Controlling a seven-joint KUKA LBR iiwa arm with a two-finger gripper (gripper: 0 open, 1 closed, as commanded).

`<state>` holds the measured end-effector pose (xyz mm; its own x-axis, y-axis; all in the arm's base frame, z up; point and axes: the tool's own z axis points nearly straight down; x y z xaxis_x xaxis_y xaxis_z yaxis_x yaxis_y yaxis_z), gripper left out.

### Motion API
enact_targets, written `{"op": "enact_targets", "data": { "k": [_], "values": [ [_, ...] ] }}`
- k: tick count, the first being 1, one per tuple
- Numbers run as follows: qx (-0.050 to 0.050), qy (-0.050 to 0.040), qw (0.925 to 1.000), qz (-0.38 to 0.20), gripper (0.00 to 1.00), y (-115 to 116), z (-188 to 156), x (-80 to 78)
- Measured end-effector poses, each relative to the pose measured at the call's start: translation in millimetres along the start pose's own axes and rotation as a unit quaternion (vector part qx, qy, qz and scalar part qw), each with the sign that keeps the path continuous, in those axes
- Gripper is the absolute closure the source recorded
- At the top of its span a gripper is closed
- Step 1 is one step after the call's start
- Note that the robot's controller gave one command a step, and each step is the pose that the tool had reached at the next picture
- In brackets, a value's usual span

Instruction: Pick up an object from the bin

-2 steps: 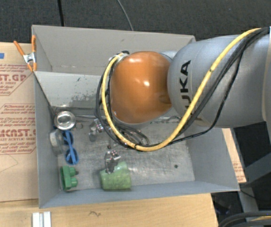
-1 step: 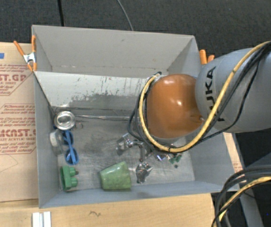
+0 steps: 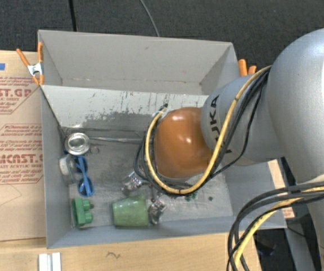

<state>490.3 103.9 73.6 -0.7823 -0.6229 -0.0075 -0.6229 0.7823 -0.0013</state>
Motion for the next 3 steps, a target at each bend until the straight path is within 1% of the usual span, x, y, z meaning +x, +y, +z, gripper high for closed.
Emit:
{"op": "enact_targets", "data": {
  "k": [1,2,3],
  "values": [
    [0.002,-0.0019,1.0000,0.002,1.00,-2,-4,-0.9],
    [-0.001,0.0004,1.0000,0.002,0.00,0,-2,0.5],
    [0.005,-0.0046,0.9998,0.018,0.00,31,0,-18.5]
  ]
}}
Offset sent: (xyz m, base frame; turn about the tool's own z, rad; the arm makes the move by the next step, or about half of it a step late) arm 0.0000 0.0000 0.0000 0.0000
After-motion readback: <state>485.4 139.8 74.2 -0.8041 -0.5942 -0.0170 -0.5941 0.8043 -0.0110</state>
